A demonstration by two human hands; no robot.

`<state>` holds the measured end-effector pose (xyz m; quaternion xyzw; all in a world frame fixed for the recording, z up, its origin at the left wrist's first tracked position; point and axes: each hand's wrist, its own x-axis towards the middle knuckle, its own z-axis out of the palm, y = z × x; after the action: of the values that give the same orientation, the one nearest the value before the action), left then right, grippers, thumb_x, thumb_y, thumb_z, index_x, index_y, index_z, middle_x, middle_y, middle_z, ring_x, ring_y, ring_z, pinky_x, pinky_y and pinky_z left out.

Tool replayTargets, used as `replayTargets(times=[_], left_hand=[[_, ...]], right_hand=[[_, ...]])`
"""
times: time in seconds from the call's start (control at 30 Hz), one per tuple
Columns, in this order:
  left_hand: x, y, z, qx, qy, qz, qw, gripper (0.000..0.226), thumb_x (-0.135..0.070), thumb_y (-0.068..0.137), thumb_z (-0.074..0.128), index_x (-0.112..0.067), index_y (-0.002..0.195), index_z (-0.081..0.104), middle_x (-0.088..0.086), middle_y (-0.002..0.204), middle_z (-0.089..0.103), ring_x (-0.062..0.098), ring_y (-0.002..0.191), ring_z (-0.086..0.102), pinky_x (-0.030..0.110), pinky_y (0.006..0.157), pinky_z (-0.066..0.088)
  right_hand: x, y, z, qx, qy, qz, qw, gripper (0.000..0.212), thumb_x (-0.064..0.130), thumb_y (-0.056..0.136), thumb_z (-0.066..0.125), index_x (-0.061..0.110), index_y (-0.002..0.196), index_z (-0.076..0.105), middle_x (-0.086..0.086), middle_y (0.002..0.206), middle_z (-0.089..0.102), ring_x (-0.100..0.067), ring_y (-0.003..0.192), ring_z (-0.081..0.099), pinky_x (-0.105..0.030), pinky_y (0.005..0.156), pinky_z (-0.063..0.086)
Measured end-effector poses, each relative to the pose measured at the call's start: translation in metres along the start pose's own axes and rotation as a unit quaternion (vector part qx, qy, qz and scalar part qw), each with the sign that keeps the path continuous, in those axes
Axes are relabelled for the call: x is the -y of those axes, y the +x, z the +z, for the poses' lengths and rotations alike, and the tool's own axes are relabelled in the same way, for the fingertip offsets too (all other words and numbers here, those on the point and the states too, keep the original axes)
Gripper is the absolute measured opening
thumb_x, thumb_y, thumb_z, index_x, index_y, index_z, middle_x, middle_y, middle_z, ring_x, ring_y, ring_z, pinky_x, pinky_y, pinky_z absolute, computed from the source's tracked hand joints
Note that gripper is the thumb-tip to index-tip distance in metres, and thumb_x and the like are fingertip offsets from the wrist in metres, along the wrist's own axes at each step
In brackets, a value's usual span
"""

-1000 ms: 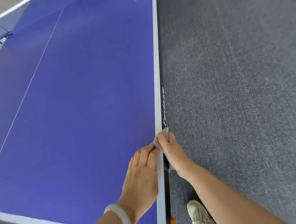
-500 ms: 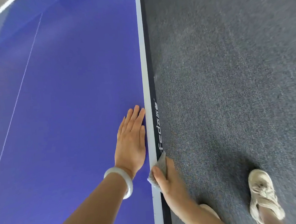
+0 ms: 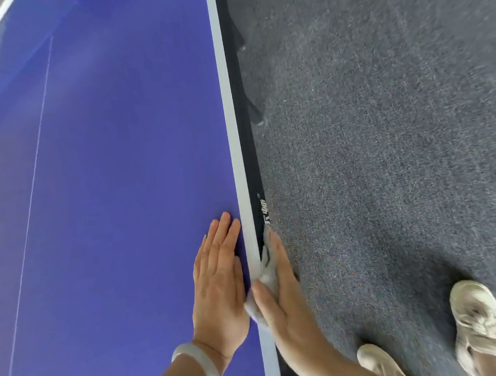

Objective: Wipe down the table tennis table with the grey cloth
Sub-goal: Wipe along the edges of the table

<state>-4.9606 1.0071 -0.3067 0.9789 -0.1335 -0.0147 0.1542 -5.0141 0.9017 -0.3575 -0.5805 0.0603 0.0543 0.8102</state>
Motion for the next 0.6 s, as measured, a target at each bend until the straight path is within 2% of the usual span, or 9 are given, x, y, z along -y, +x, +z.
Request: replayTargets(times=[0.07, 0.13, 0.23, 0.27, 0.33, 0.37, 0.4, 0.5, 0.6], left_hand=[[-0.001, 0.001, 0.0, 0.005, 0.006, -0.003, 1.0, 0.053, -0.018, 0.101, 0.025, -0.018, 0.154, 0.031, -0.009, 0.163, 0.022, 0.019, 0.151, 0.018, 0.039, 0.119, 0.018], [0.0, 0.001, 0.0, 0.007, 0.009, -0.005, 1.0, 0.053, -0.018, 0.101, 0.025, -0.018, 0.154, 0.031, -0.008, 0.163, 0.022, 0.019, 0.151, 0.019, 0.039, 0.118, 0.018], [-0.001, 0.001, -0.001, 0.003, 0.004, -0.01, 1.0, 0.052, -0.017, 0.103, 0.024, -0.018, 0.154, 0.031, -0.009, 0.163, 0.023, 0.019, 0.151, 0.02, 0.039, 0.117, 0.02], [-0.001, 0.001, -0.001, 0.005, 0.003, -0.011, 1.0, 0.052, -0.018, 0.103, 0.024, -0.019, 0.154, 0.03, -0.009, 0.163, 0.024, 0.02, 0.151, 0.02, 0.04, 0.117, 0.019], [-0.002, 0.002, -0.001, 0.008, 0.005, -0.013, 1.0, 0.052, -0.017, 0.103, 0.024, -0.021, 0.155, 0.028, -0.009, 0.163, 0.023, 0.019, 0.151, 0.02, 0.039, 0.117, 0.019], [-0.003, 0.002, -0.002, 0.009, 0.006, -0.012, 1.0, 0.053, -0.017, 0.102, 0.025, -0.021, 0.155, 0.029, -0.008, 0.163, 0.024, 0.019, 0.151, 0.02, 0.039, 0.117, 0.019], [-0.002, 0.002, -0.002, 0.007, 0.006, -0.01, 1.0, 0.052, -0.017, 0.102, 0.025, -0.019, 0.154, 0.03, -0.007, 0.163, 0.024, 0.02, 0.151, 0.021, 0.039, 0.117, 0.02], [-0.001, 0.002, -0.001, 0.009, 0.012, -0.006, 1.0, 0.051, -0.018, 0.102, 0.026, -0.015, 0.153, 0.032, -0.006, 0.163, 0.023, 0.02, 0.151, 0.021, 0.037, 0.117, 0.019], [0.001, 0.002, -0.001, 0.013, 0.013, -0.01, 1.0, 0.052, -0.018, 0.102, 0.026, -0.017, 0.154, 0.031, -0.007, 0.163, 0.023, 0.02, 0.151, 0.02, 0.036, 0.117, 0.018]], right_hand=[[-0.01, -0.022, 0.002, -0.01, -0.011, 0.0, 1.0, 0.073, 0.054, 0.1, 0.041, 0.03, 0.156, 0.002, 0.025, 0.164, 0.0, -0.005, 0.152, -0.002, -0.041, 0.124, 0.009], [-0.004, 0.004, 0.002, 0.003, 0.031, 0.037, 0.999, 0.072, 0.055, 0.098, 0.043, 0.035, 0.155, 0.003, 0.028, 0.163, 0.001, -0.002, 0.152, 0.0, -0.044, 0.125, 0.009], [0.017, 0.083, -0.007, -0.006, 0.112, 0.068, 0.991, 0.066, 0.041, 0.1, 0.048, 0.036, 0.155, 0.012, 0.022, 0.157, 0.023, 0.004, 0.143, 0.024, -0.043, 0.122, 0.024], [0.023, 0.106, -0.011, -0.013, 0.109, 0.076, 0.991, 0.062, 0.037, 0.102, 0.048, 0.037, 0.154, 0.014, 0.021, 0.15, 0.031, 0.01, 0.135, 0.033, -0.034, 0.12, 0.029], [0.027, 0.121, -0.012, -0.017, 0.087, 0.065, 0.994, 0.056, 0.04, 0.104, 0.045, 0.044, 0.152, 0.017, 0.027, 0.142, 0.035, 0.023, 0.123, 0.037, -0.011, 0.106, 0.033], [0.024, 0.112, -0.01, -0.019, 0.083, 0.055, 0.995, 0.053, 0.042, 0.104, 0.043, 0.047, 0.15, 0.02, 0.026, 0.144, 0.035, 0.023, 0.124, 0.036, -0.008, 0.103, 0.032], [0.02, 0.094, -0.008, -0.018, 0.082, 0.043, 0.996, 0.052, 0.042, 0.103, 0.043, 0.047, 0.15, 0.021, 0.022, 0.15, 0.033, 0.017, 0.131, 0.033, -0.013, 0.107, 0.032], [0.006, 0.034, -0.003, -0.002, 0.068, 0.018, 0.998, 0.065, 0.041, 0.102, 0.044, 0.036, 0.158, 0.01, 0.02, 0.161, 0.018, -0.006, 0.149, 0.021, -0.045, 0.12, 0.024], [0.003, 0.028, -0.001, -0.003, 0.03, 0.044, 0.999, 0.072, 0.053, 0.097, 0.044, 0.041, 0.157, 0.005, 0.018, 0.155, 0.025, -0.001, 0.145, 0.026, -0.046, 0.12, 0.027]])
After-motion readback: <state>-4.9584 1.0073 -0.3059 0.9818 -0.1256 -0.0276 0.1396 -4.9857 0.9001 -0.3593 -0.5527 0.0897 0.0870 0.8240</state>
